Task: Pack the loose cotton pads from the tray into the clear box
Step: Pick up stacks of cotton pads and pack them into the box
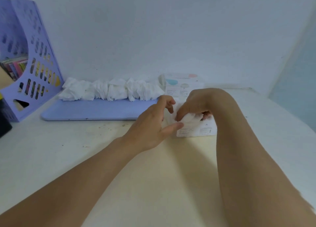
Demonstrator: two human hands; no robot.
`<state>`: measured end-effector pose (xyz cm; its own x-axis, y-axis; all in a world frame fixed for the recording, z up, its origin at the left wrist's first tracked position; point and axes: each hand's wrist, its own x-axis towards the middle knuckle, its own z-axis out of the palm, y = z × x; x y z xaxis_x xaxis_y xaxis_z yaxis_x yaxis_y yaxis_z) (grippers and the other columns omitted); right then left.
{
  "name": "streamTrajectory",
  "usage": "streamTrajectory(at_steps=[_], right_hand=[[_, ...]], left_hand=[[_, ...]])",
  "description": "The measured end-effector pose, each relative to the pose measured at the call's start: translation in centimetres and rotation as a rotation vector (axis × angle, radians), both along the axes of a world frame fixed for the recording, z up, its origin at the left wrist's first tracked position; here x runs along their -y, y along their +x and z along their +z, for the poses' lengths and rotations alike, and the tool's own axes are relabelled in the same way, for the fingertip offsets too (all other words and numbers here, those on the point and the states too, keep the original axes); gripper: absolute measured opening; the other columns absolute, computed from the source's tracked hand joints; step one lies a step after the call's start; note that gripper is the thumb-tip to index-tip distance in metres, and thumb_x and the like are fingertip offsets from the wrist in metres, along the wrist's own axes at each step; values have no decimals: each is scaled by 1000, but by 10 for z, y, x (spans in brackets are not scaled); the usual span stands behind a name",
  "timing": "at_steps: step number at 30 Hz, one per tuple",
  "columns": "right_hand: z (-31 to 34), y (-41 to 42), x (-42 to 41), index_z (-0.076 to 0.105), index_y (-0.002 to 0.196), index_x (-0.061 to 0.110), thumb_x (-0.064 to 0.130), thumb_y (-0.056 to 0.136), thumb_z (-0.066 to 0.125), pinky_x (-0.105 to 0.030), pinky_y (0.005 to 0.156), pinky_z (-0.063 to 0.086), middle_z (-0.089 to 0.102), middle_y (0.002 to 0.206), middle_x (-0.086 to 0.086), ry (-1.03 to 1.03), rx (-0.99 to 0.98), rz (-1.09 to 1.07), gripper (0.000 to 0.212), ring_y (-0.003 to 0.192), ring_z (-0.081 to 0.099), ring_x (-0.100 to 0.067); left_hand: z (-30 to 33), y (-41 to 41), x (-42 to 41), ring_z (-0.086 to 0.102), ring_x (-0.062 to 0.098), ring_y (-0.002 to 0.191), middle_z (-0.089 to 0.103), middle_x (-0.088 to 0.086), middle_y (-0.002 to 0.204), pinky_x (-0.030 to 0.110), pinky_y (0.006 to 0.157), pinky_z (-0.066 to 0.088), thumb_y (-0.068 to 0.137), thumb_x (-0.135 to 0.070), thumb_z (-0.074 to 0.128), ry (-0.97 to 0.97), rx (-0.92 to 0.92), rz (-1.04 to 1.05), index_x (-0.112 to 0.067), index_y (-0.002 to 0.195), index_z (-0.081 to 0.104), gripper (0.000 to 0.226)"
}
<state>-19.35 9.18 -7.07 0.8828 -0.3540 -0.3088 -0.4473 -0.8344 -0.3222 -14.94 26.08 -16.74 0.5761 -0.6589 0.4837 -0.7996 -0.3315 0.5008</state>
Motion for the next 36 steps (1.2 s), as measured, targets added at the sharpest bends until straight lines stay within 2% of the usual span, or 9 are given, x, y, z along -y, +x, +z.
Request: streamTrajectory(at_steps=[5, 9, 12, 14, 18, 21, 27, 32, 36], right_hand=[[-13, 14, -16, 61, 82, 16, 33, 78, 74, -33, 87, 55, 67, 88, -2, -236, -33, 49, 23, 85, 66, -21], [-12, 15, -19, 57, 80, 12, 29, 85, 67, -29, 67, 52, 60, 80, -3, -314, -75, 182, 20, 71, 60, -18], [3, -2, -5, 66, 103, 7, 40, 84, 75, -26, 59, 50, 63, 83, -4, -18, -82, 207, 39, 65, 60, -17], [18, -17, 5, 63, 123, 17, 45, 86, 75, -27, 76, 59, 67, 107, -2, 185, -2, 189, 48, 85, 70, -16], [5, -28, -2, 56, 137, 28, 47, 100, 53, -23, 97, 42, 59, 138, 2, -37, 424, 367, 41, 121, 57, -17], [-33, -32, -15, 33, 154, 27, 56, 102, 42, -31, 117, 28, 45, 150, 3, 3, 389, 522, 60, 139, 39, -15], [-52, -22, -13, 15, 159, 31, 94, 77, 30, -35, 119, 20, 24, 164, 8, -48, 278, 484, 104, 151, 22, -14], [-37, -18, -12, 22, 156, 25, 74, 92, 44, -36, 123, 13, 26, 163, 3, 158, 153, 512, 84, 153, 17, -16], [-36, -40, 12, 29, 158, 34, 69, 94, 41, -33, 123, 10, 22, 166, 11, -24, 608, 328, 73, 154, 12, -7]], left_hand=[[2, 6, 1, 53, 9, 88, 51, -17, 101, 41, 75, 51, 97, -49, 58, 62, 120, -77, -25, 97, 63, 25], [-1, 6, 2, 53, 6, 82, 52, -16, 94, 26, 69, 45, 97, -44, 59, 42, 118, -90, -24, 92, 62, 21], [-4, 5, 1, 55, 6, 83, 56, -15, 91, 20, 66, 43, 97, -41, 61, 10, 19, -89, -24, 96, 57, 18], [-5, 5, 2, 56, 7, 89, 56, -14, 97, 26, 74, 50, 98, -43, 59, 12, 16, -103, -21, 100, 59, 21], [-6, 6, 4, 55, 4, 101, 46, -12, 122, 25, 87, 50, 97, -47, 56, 10, 20, -114, -28, 101, 57, 20], [-4, 4, 1, 55, 3, 102, 42, -9, 128, 24, 84, 51, 96, -25, 62, -13, -57, -152, -42, 108, 48, 25], [-8, 11, -1, 59, 2, 98, 52, -15, 118, 24, 79, 53, 87, -6, 62, -90, -74, -68, -29, 108, 53, 32], [-10, 10, -1, 59, 10, 101, 54, -6, 112, 38, 82, 54, 85, -25, 67, -132, -83, -69, -19, 111, 51, 31], [-12, 10, 0, 45, 3, 127, 46, -9, 137, 20, 100, 42, 92, -51, 63, -142, -26, -75, -22, 131, 48, 51]])
